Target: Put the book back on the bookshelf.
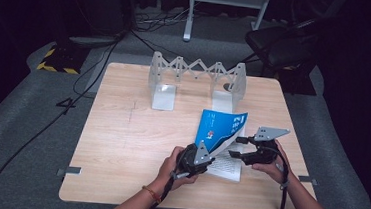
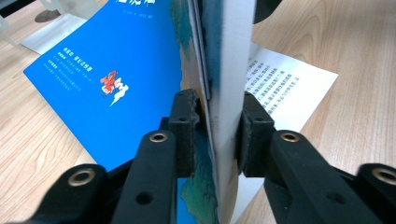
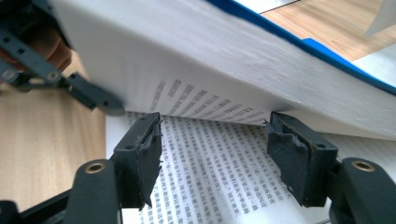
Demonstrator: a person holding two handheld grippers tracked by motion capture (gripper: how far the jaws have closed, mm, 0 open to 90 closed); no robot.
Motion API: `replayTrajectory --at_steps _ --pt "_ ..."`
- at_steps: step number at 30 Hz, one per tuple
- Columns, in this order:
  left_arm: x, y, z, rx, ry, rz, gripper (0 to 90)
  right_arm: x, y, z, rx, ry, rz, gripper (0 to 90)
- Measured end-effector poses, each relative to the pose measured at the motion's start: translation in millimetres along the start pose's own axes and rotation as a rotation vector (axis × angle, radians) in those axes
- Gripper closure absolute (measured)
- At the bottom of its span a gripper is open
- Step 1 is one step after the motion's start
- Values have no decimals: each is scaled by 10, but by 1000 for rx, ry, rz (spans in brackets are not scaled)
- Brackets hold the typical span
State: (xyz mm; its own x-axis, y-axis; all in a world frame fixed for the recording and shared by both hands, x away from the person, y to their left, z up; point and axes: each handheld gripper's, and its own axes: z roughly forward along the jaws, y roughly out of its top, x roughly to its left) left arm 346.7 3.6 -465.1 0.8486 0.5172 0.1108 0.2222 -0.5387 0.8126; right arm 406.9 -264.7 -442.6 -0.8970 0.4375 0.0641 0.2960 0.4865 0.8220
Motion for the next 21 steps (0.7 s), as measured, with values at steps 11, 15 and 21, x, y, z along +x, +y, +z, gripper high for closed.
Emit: replayTrajectory --at_steps 11,15,21 --pt "260 -151 -222 55 -42 -37 750 -28 -40 -320 -59 -30 -47 367" --pt "308 -194 -272 59 -50 -40 742 -14 4 -312 -70 -36 -75 353" --pt "369 -261 -357 66 -61 -29 738 45 143 -163 -46 -32 -153 331"
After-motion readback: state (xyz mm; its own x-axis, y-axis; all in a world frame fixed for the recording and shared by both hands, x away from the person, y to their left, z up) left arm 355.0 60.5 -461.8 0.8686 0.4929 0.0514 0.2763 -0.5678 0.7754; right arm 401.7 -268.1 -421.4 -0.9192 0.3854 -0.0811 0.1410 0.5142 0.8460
